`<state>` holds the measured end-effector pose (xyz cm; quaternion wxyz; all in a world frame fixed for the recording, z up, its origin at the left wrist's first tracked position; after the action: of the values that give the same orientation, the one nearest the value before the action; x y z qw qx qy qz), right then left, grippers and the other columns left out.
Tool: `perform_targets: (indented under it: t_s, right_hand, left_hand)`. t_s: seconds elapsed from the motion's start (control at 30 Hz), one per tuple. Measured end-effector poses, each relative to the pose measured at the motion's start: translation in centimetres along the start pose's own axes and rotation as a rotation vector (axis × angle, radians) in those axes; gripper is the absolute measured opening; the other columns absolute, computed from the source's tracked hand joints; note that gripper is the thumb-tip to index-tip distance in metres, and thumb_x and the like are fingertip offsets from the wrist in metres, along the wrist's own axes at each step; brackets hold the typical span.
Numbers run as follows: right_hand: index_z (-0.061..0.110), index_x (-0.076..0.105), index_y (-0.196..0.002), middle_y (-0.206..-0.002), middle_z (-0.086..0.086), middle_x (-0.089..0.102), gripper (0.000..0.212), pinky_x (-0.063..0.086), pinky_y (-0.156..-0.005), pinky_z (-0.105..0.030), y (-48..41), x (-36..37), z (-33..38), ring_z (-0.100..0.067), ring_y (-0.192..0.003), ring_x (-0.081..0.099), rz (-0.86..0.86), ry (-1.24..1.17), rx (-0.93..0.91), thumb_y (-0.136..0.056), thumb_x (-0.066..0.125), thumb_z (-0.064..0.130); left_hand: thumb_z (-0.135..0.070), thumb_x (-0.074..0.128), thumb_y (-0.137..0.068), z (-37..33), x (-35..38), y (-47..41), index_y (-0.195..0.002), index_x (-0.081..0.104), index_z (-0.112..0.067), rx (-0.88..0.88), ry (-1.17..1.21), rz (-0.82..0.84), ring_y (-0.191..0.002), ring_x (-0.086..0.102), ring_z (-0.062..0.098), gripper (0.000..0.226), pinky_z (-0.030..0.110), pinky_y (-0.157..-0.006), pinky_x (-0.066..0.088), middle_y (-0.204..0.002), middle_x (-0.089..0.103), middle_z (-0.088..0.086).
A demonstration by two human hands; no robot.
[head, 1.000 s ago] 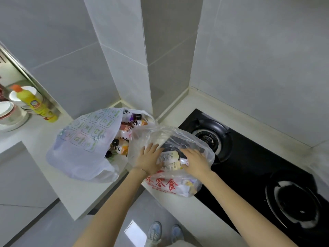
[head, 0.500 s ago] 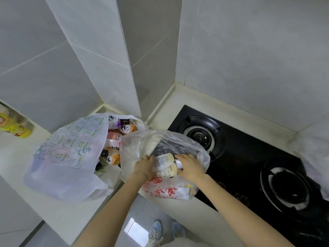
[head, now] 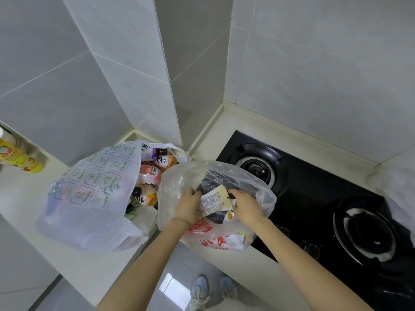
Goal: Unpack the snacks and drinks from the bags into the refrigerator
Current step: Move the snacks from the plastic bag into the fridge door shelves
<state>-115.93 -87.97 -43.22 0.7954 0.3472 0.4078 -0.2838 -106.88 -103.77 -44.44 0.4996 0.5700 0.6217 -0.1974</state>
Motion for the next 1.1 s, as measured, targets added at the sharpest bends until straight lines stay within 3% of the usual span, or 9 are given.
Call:
perform_targets:
  t_s: [0.13, 0.27, 0.4, 0.53, 0.63, 0.83, 1.0, 1.1]
  right_hand:
    - [0.020, 0.048, -0.137, -0.133, -0.003, 0.058, 0.050, 0.047, -0.097, -0.036, -0.2, -0.4, -1.1, -0.025, -0.120, 0.055, -0.009, -0.089, 0.067, -0.091, 0.054, 0.002]
    - [0.021, 0.049, -0.137, -0.136, -0.001, 0.056, 0.051, 0.047, -0.098, -0.035, -0.4, -0.4, -1.1, -0.024, -0.120, 0.055, 0.003, -0.011, 0.025, -0.090, 0.056, 0.003]
    - [0.015, 0.055, -0.132, -0.141, -0.002, 0.051, 0.042, 0.041, -0.099, -0.032, -0.6, -0.2, 0.4, -0.024, -0.125, 0.049, -0.009, 0.150, -0.073, -0.091, 0.056, 0.008]
    - [0.020, 0.045, -0.141, -0.144, -0.003, 0.046, 0.056, 0.037, -0.104, -0.037, -1.0, 1.7, 1.6, -0.028, -0.131, 0.041, 0.100, 0.202, -0.149, -0.087, 0.057, 0.008]
    - [0.022, 0.039, -0.144, -0.147, -0.002, 0.041, 0.059, 0.029, -0.108, -0.036, -1.5, 3.2, 1.8, -0.026, -0.135, 0.035, 0.175, 0.249, -0.136, -0.089, 0.058, 0.014]
    - [0.023, 0.035, -0.145, -0.140, -0.002, 0.043, 0.060, 0.025, -0.108, -0.035, -1.8, 4.9, 1.9, -0.023, -0.131, 0.037, 0.176, 0.380, -0.114, -0.090, 0.058, 0.015]
    - [0.016, 0.058, -0.125, -0.127, -0.006, 0.048, 0.035, 0.030, -0.103, -0.037, -2.0, 5.0, 2.4, -0.025, -0.122, 0.041, 0.157, 0.425, -0.137, -0.091, 0.057, 0.014]
    - [0.017, 0.062, -0.116, -0.116, -0.004, 0.055, 0.024, 0.040, -0.093, -0.036, -1.8, 4.0, 3.1, -0.024, -0.110, 0.053, 0.113, 0.274, -0.169, -0.093, 0.057, 0.022]
  left_hand:
    - [-0.006, 0.062, -0.088, -0.6, -2.4, 0.9, -0.121, 0.053, -0.009, 0.032, 0.218, -0.068, -0.109, 0.058, 0.029, 0.034, 0.029, -0.085, 0.045, -0.122, 0.062, 0.011]
    - [-0.006, 0.062, -0.089, -1.3, -4.4, 2.1, -0.127, 0.055, -0.012, 0.150, 0.260, -0.048, -0.112, 0.061, 0.025, 0.039, 0.028, -0.091, 0.049, -0.127, 0.063, 0.005]
    - [-0.007, 0.068, -0.086, -2.1, -6.5, 4.2, -0.125, 0.059, -0.019, 0.161, 0.481, -0.108, -0.107, 0.062, 0.007, 0.041, 0.018, -0.091, 0.048, -0.119, 0.063, -0.012]
    - [-0.003, 0.070, -0.084, -3.1, -9.4, 6.2, -0.112, 0.060, -0.027, 0.155, 0.743, -0.171, -0.100, 0.062, -0.008, 0.039, 0.012, -0.085, 0.049, -0.109, 0.065, -0.018]
    - [-0.003, 0.071, -0.084, -3.4, -11.5, 7.5, -0.109, 0.062, -0.027, 0.161, 0.811, -0.244, -0.096, 0.065, -0.005, 0.036, 0.012, -0.079, 0.051, -0.104, 0.067, -0.022]
    - [-0.003, 0.071, -0.084, -0.8, -12.7, 7.8, -0.110, 0.061, -0.030, 0.055, 0.919, -0.388, -0.103, 0.066, 0.005, 0.039, 0.031, -0.087, 0.057, -0.112, 0.068, -0.014]
    - [-0.005, 0.073, -0.082, 0.8, -12.1, 7.5, -0.122, 0.059, -0.016, -0.021, 0.943, -0.414, -0.107, 0.065, 0.009, 0.044, 0.036, -0.088, 0.056, -0.117, 0.067, -0.006]
    - [-0.006, 0.073, -0.082, 1.1, -12.3, 7.6, -0.124, 0.060, -0.014, -0.024, 0.950, -0.423, -0.106, 0.065, 0.009, 0.045, 0.031, -0.086, 0.056, -0.117, 0.068, -0.006]
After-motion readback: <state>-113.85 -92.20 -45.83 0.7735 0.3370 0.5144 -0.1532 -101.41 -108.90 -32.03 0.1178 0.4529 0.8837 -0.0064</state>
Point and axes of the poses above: each hand's wrist, its own y-axis away from the middle knuckle, its own x-axis out of the palm, z = x × y, the point moved 5 cm from there along -y, towards the middle knuckle
